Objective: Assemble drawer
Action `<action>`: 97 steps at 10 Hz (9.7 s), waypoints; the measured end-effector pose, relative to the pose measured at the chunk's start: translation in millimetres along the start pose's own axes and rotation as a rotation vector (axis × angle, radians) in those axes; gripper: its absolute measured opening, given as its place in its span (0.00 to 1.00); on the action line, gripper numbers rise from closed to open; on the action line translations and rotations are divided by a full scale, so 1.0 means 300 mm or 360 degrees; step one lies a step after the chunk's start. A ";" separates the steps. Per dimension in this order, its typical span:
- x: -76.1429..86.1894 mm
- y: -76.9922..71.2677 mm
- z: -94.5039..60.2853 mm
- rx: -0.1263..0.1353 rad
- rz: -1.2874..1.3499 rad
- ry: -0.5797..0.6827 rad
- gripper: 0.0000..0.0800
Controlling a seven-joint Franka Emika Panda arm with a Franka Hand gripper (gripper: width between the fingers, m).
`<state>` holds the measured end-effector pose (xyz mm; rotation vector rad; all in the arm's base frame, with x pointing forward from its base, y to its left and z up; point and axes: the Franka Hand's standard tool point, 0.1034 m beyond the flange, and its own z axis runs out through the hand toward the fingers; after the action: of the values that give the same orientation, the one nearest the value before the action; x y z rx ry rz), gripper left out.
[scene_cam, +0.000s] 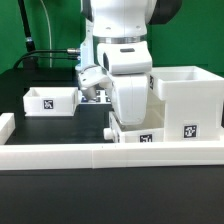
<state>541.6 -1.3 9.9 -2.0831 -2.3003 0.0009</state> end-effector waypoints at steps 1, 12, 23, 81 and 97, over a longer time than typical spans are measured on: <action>-0.001 -0.001 0.001 0.0001 0.0001 0.0000 0.17; -0.211 -0.031 -0.147 0.0069 -0.0029 -0.0042 0.81; -0.198 0.030 -0.037 0.0181 0.0054 0.0381 0.81; -0.245 -0.486 -0.124 0.0019 0.2764 0.0117 0.81; -0.232 -0.560 0.021 -0.0056 0.2662 0.0110 0.12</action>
Offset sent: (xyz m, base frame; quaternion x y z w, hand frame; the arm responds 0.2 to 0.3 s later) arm 0.0039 0.0062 0.0084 0.0135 -0.0026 0.0070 0.9999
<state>381.1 -87.0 6.0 -3.0912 0.0077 -0.0549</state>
